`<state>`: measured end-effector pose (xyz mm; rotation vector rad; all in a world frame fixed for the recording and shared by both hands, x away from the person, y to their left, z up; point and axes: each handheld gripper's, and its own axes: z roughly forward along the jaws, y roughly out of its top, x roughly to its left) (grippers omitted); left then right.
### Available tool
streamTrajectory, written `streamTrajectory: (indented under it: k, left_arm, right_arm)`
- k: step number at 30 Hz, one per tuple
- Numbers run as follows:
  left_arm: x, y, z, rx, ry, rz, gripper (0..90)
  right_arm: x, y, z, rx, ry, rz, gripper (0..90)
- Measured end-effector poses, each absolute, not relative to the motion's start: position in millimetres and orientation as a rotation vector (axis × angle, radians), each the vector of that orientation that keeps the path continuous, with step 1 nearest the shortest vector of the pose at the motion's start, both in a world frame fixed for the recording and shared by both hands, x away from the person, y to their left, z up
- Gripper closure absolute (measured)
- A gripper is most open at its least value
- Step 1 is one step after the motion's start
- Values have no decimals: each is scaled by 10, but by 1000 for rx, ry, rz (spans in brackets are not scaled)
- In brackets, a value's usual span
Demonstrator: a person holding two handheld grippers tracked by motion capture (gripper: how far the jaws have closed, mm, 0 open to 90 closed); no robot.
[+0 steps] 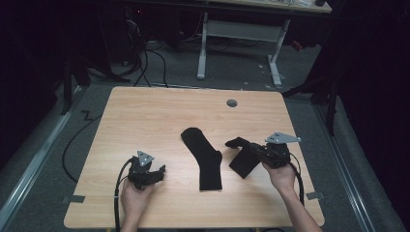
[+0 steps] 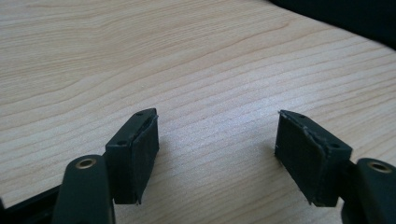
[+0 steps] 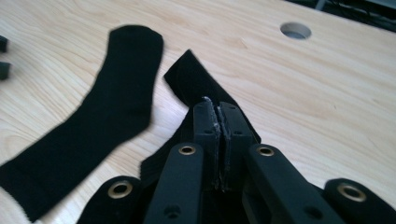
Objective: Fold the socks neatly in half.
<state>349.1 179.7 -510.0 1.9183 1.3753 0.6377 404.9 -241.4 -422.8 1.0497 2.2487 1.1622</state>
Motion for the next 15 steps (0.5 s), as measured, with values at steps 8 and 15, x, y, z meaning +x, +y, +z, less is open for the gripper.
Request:
streamTrajectory:
  k: [8,15]
  left_arm:
    - [3491,1797,-5100,1919,1375,638,306]
    - [3491,1796,-5101,1919,1375,640,307]
  right_arm:
    - [4050,-2274,-4094,1003,2291,1200,875]
    - [4084,-2123,-3962,963,2321,1223,874]
